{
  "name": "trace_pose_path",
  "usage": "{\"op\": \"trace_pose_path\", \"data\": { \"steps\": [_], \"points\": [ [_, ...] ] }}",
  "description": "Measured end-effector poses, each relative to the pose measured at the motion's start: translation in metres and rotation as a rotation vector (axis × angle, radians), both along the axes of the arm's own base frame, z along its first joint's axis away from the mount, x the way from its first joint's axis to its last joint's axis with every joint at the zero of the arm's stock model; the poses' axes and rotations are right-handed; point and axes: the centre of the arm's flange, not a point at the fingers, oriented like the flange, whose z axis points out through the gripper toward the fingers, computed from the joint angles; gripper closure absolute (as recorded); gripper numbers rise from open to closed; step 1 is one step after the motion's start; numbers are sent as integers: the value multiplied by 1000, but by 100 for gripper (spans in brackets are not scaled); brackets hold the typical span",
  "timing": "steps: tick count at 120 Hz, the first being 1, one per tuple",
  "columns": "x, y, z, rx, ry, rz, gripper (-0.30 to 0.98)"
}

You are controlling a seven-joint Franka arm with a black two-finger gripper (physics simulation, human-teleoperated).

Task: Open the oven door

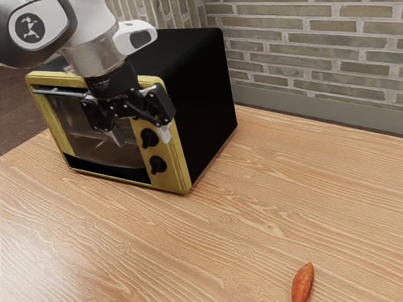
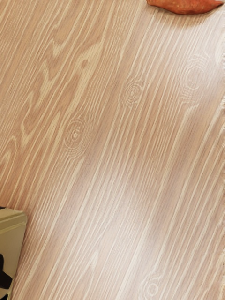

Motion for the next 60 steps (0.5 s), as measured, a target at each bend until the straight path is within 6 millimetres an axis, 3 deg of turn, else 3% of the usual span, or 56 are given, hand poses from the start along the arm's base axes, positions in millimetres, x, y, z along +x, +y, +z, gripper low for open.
{"op": "trace_pose_path", "data": {
  "steps": [10,16,22,28,35,40,60],
  "points": [
    [3,-6,-16,-7,18,50,0],
    [-11,0,-4,-13,-14,89,0],
    [-70,26,15,-20,-72,159,0],
    [-136,64,15,-25,-130,275,0],
    [-172,110,9,-17,-186,441,0],
    [-175,140,2,0,-219,544,0],
    [-151,254,-27,32,-355,827,0]
  ]
}}
